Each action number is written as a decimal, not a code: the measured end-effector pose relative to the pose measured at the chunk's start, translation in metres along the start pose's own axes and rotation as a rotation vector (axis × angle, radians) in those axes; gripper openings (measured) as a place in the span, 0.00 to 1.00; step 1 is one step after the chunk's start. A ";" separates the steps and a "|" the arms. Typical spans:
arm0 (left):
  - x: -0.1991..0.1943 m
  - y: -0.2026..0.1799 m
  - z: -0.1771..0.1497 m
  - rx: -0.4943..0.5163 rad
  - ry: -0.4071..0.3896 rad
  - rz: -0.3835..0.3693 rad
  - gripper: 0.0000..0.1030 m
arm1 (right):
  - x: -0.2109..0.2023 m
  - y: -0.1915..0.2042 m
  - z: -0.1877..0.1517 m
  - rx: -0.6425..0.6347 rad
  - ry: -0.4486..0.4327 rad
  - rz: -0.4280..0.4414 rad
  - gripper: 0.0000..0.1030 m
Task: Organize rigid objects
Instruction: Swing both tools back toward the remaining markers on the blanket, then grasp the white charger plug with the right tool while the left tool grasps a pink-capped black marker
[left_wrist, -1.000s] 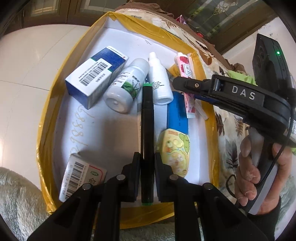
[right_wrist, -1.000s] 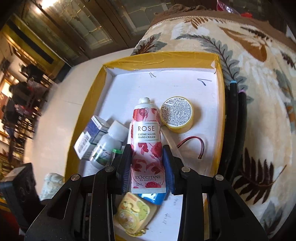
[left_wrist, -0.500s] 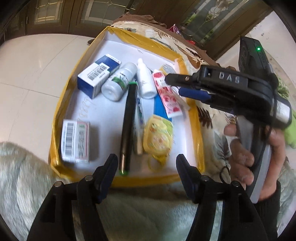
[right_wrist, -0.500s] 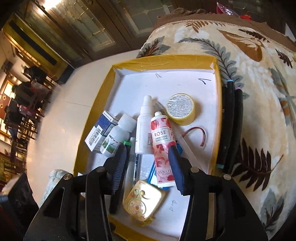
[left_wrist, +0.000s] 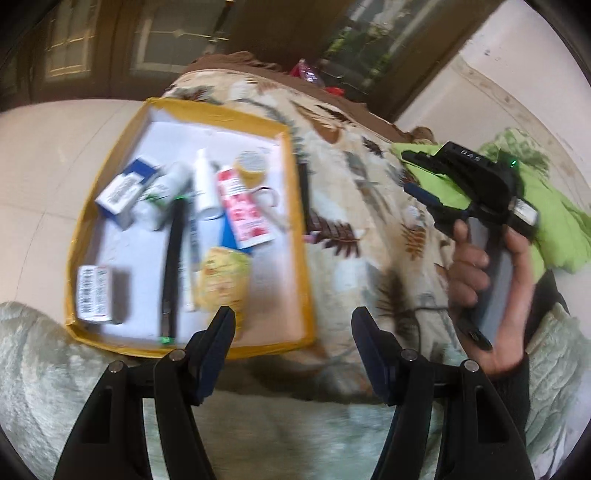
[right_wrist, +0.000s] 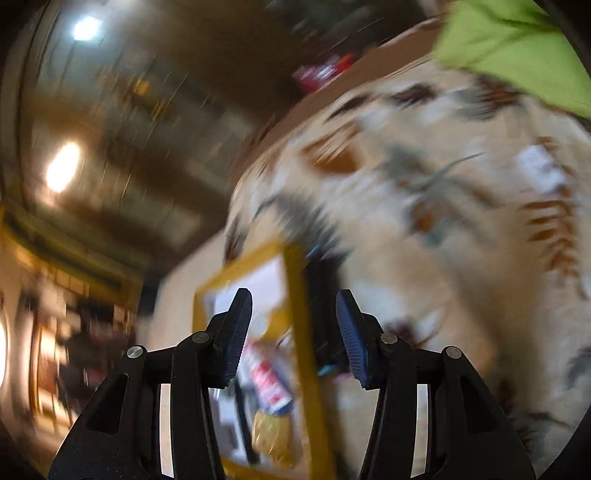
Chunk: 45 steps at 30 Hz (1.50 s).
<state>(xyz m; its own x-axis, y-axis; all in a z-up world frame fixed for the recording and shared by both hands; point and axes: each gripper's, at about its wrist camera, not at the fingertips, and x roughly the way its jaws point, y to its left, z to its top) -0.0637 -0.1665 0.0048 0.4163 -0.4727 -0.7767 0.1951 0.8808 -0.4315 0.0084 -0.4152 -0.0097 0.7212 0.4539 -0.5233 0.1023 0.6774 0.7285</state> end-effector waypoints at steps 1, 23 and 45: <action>0.002 -0.007 0.001 0.013 0.002 0.002 0.64 | -0.005 -0.011 0.007 0.042 -0.025 -0.012 0.46; 0.062 -0.055 0.047 0.082 0.042 -0.017 0.64 | -0.017 -0.126 0.052 0.416 -0.052 -0.147 0.46; 0.125 -0.045 0.105 -0.009 0.134 -0.049 0.62 | -0.047 -0.161 0.062 0.474 -0.175 -0.129 0.46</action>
<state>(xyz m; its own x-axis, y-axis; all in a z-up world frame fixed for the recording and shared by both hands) 0.0727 -0.2628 -0.0248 0.2841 -0.5148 -0.8089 0.2040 0.8568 -0.4736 0.0001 -0.5818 -0.0753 0.7820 0.2532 -0.5695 0.4675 0.3660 0.8047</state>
